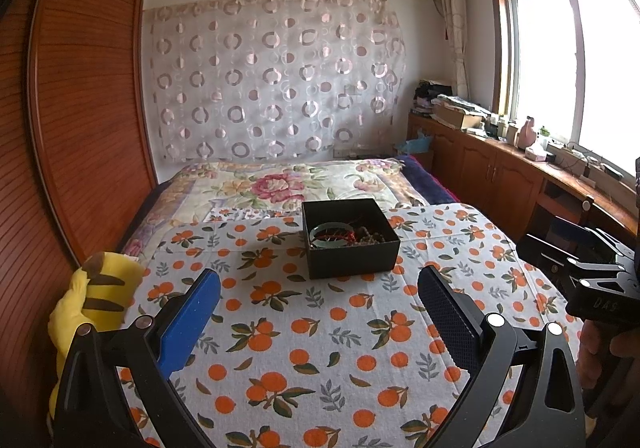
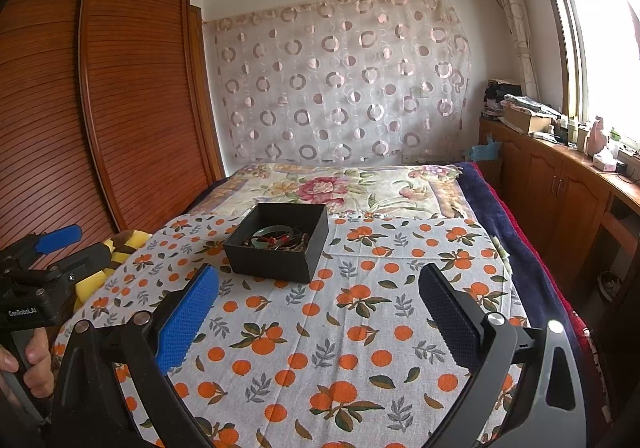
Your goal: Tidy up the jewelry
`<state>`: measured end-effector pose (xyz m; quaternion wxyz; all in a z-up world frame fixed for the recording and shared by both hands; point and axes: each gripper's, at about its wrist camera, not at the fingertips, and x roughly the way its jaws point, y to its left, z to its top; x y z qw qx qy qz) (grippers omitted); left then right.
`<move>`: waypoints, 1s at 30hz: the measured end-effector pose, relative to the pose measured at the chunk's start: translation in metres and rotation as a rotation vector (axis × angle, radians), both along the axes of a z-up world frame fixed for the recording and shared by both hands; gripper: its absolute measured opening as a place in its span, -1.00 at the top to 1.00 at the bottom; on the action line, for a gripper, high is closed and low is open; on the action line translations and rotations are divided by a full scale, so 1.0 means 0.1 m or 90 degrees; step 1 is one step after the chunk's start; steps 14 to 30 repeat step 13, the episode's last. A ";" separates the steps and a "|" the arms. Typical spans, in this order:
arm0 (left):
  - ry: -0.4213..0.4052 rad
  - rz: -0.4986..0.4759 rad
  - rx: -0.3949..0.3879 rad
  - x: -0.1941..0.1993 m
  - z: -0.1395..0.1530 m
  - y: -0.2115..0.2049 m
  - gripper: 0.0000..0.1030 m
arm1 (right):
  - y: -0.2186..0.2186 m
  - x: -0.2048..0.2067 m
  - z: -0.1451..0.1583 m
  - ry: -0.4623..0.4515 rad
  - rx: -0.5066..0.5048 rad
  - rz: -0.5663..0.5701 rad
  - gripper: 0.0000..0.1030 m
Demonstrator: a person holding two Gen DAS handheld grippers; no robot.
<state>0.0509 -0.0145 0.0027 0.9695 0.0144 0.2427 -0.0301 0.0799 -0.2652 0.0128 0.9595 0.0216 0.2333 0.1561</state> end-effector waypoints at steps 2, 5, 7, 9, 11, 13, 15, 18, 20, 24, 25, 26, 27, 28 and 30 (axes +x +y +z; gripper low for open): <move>0.000 0.000 0.000 0.00 0.00 0.00 -0.85 | 0.00 0.00 0.00 0.000 0.001 -0.001 -0.96; 0.000 0.000 0.000 0.00 0.00 -0.01 -0.85 | 0.00 0.00 0.00 -0.001 -0.001 0.000 -0.96; -0.001 0.000 0.001 0.00 0.00 -0.01 -0.85 | 0.01 0.00 0.00 -0.001 0.000 0.001 -0.96; 0.002 0.001 -0.002 0.00 0.01 -0.01 -0.85 | 0.02 0.00 0.00 -0.001 0.000 0.000 -0.96; 0.003 0.000 -0.008 0.00 0.03 -0.02 -0.85 | 0.02 0.00 -0.01 0.000 0.000 0.000 -0.96; 0.002 0.000 -0.007 0.00 0.05 -0.03 -0.85 | 0.02 0.00 -0.01 0.000 0.000 0.000 -0.96; 0.002 0.000 -0.007 0.00 0.05 -0.03 -0.85 | 0.02 0.00 -0.01 0.000 0.000 0.000 -0.96; 0.002 0.000 -0.007 0.00 0.05 -0.03 -0.85 | 0.02 0.00 -0.01 0.000 0.000 0.000 -0.96; 0.002 0.000 -0.007 0.00 0.05 -0.03 -0.85 | 0.02 0.00 -0.01 0.000 0.000 0.000 -0.96; 0.002 0.000 -0.007 0.00 0.05 -0.03 -0.85 | 0.02 0.00 -0.01 0.000 0.000 0.000 -0.96; 0.002 0.000 -0.007 0.00 0.05 -0.03 -0.85 | 0.02 0.00 -0.01 0.000 0.000 0.000 -0.96; 0.002 0.000 -0.007 0.00 0.05 -0.03 -0.85 | 0.02 0.00 -0.01 0.000 0.000 0.000 -0.96; 0.002 0.000 -0.007 0.00 0.05 -0.03 -0.85 | 0.02 0.00 -0.01 0.000 0.000 0.000 -0.96; 0.002 0.000 -0.007 0.00 0.05 -0.03 -0.85 | 0.02 0.00 -0.01 0.000 0.000 0.000 -0.96; 0.002 0.000 -0.007 0.00 0.05 -0.03 -0.85 | 0.02 0.00 -0.01 0.000 0.000 0.000 -0.96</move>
